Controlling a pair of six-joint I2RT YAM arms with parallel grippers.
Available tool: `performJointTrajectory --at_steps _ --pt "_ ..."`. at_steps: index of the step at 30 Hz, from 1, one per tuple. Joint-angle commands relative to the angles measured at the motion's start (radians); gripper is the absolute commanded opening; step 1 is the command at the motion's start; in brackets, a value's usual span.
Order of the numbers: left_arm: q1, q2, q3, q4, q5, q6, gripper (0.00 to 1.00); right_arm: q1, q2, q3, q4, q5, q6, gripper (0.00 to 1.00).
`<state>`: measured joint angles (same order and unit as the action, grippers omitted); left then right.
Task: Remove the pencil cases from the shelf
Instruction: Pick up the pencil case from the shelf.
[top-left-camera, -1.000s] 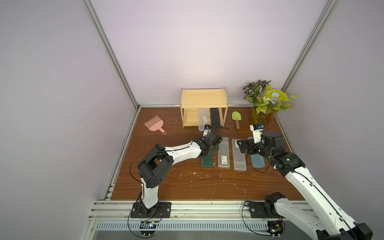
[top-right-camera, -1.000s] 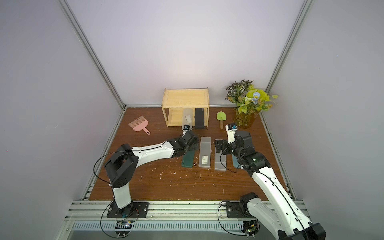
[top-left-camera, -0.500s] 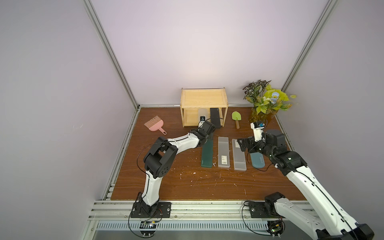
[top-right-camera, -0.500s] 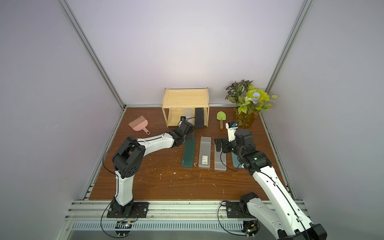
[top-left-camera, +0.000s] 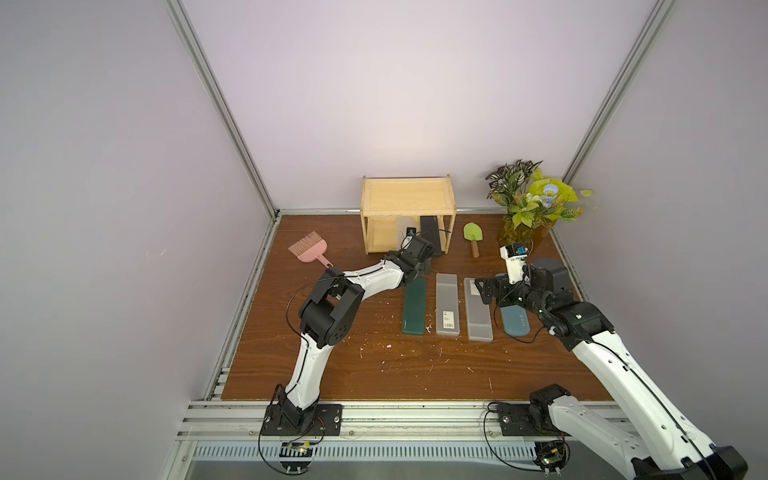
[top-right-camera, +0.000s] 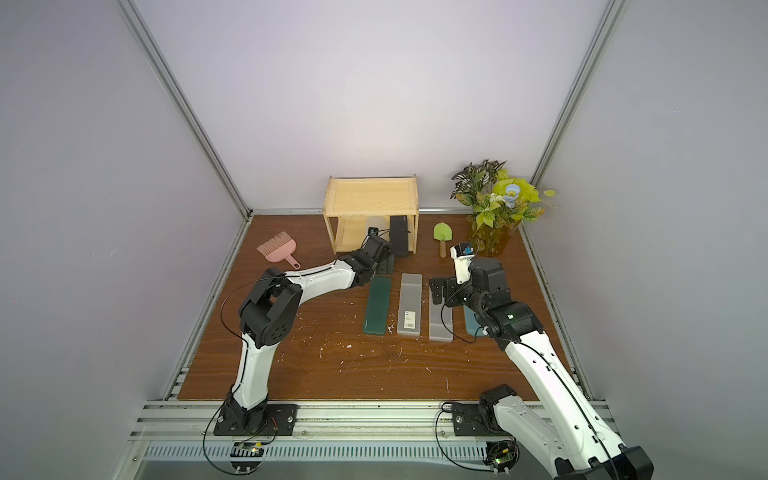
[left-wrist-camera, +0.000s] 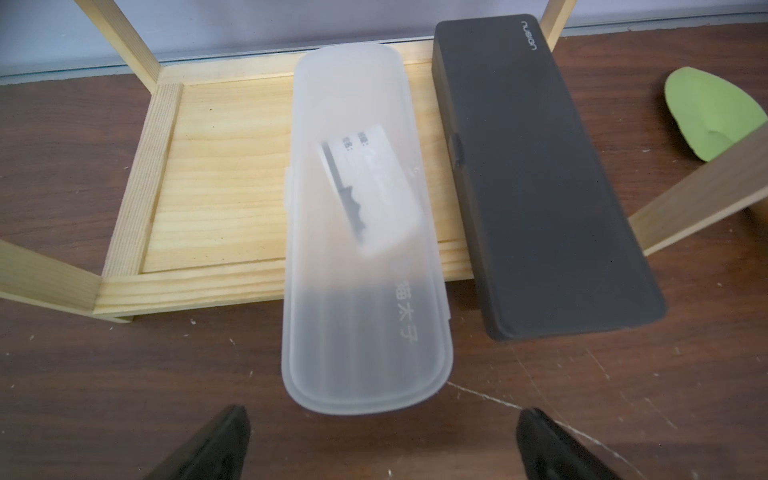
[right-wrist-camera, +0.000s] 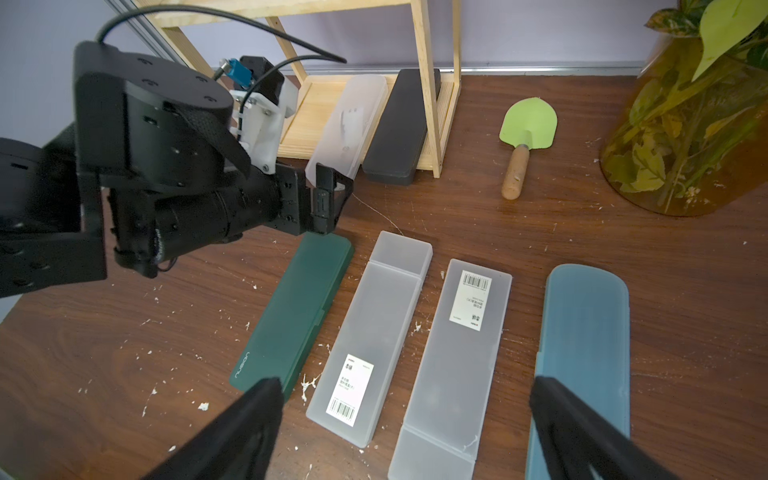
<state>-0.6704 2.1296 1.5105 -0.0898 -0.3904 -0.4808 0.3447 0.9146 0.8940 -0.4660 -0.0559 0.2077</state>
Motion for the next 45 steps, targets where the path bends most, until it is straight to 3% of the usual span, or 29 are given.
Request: performJointTrajectory --at_steps 1,28,45 --pt "0.022 0.029 0.025 -0.008 0.004 0.016 0.99 -0.005 0.004 0.034 0.006 0.02 -0.017 1.0" --pt "0.078 0.112 0.099 -0.006 0.034 0.031 0.99 -0.007 0.016 0.047 -0.011 0.034 -0.024 1.0" --pt "0.086 0.112 0.099 0.009 0.06 0.042 0.76 -0.006 0.027 0.065 -0.017 0.034 -0.024 1.0"
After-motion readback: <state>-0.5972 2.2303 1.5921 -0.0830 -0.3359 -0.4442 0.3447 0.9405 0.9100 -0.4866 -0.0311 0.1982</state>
